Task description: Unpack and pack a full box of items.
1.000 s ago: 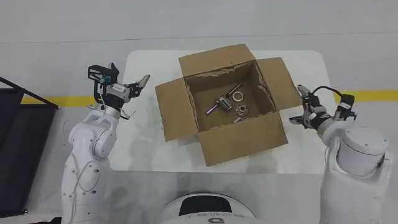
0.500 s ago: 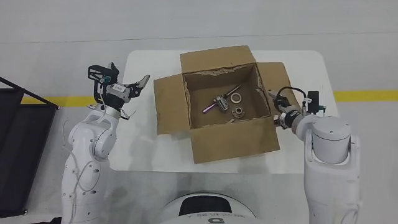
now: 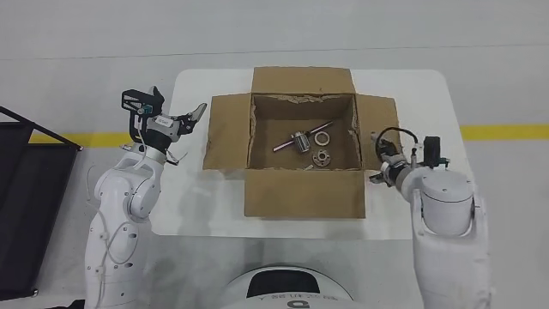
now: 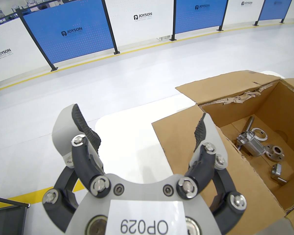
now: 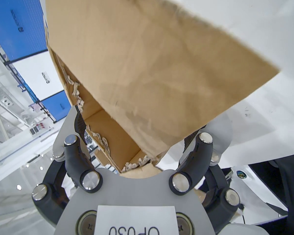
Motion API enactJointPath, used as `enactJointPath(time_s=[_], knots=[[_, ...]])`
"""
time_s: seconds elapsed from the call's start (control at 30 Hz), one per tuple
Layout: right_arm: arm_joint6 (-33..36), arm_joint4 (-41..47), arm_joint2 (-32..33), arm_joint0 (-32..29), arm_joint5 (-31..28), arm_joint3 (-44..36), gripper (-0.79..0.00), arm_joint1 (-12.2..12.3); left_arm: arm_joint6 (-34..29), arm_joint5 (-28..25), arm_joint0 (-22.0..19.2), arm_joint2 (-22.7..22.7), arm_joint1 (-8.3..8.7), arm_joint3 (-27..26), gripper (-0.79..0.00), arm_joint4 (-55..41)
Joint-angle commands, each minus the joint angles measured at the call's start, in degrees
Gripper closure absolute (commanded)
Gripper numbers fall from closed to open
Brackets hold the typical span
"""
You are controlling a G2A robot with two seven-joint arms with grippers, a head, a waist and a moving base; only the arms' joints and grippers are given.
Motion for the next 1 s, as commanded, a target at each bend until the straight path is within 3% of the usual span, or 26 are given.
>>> enactJointPath(time_s=[0.0,0.13,0.37,0.5,0.67,0.97], knots=[[-2.6,2.2,1.3,-0.1,-0.1,0.4,-0.785,-0.3,0.0,0.0,0.0,0.0,0.0,0.0,-0.785,0.0],[-5.7,9.6,3.9,-0.6,-2.4,-1.7,-0.785,-1.0,0.0,0.0,0.0,0.0,0.0,0.0,-0.785,0.0],[-12.5,27.5,7.7,-5.9,-17.0,-5.3,-0.785,-2.8,0.0,0.0,0.0,0.0,0.0,0.0,-0.785,0.0],[-12.0,33.0,7.2,-8.6,-22.9,-8.5,-0.785,-3.1,0.0,0.0,0.0,0.0,0.0,0.0,-0.785,0.0],[-4.9,30.6,3.2,-10.4,-25.6,-11.7,-0.785,-2.3,0.0,0.0,0.0,0.0,0.0,0.0,-0.785,0.0],[-2.4,18.4,-7.6,-3.7,-17.0,-8.7,-0.785,-0.7,0.0,0.0,0.0,0.0,0.0,0.0,-0.785,0.0]])
